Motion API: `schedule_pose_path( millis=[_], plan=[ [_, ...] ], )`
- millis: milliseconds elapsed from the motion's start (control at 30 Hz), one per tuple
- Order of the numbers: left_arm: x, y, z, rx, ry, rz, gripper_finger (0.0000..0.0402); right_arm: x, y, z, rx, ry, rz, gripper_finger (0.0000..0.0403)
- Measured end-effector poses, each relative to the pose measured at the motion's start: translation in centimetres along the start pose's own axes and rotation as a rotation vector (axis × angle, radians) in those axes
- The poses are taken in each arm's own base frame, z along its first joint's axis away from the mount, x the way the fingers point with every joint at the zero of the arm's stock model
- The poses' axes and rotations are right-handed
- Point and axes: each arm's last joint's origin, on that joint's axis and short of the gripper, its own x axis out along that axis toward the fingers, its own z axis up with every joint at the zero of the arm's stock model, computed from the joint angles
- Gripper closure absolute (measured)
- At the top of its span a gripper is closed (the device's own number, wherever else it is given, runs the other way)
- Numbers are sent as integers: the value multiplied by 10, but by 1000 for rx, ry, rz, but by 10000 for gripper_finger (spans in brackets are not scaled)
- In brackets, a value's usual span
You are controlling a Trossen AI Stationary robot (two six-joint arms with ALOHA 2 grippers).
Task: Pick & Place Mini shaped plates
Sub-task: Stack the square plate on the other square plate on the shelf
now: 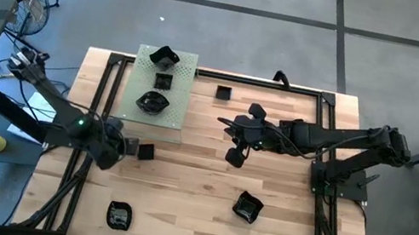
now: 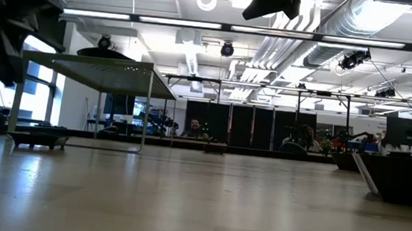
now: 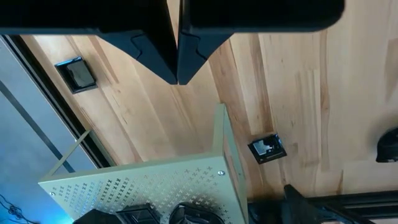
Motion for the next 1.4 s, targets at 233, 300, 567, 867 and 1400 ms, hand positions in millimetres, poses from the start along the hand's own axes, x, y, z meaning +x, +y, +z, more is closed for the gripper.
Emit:
schedule_pose_path(
  millis=[233, 300, 567, 867, 1400],
  plan=[
    [26, 10, -7, -68, -26, -17, 304, 0, 0, 0, 0, 0, 1, 399],
    [34, 16, -8, -90, -39, 1, 303, 0, 0, 0, 1, 0, 1, 397],
    [45, 21, -9, -71, -98, -9, 319, 0, 0, 0, 0, 0, 8, 399],
    [56, 23, -14, -33, -129, 29, 337, 0, 1, 2, 8, -21, 12, 401],
    [71, 20, -25, -29, -132, 35, 339, 0, 1, 4, 13, -35, 15, 397]
  ],
)
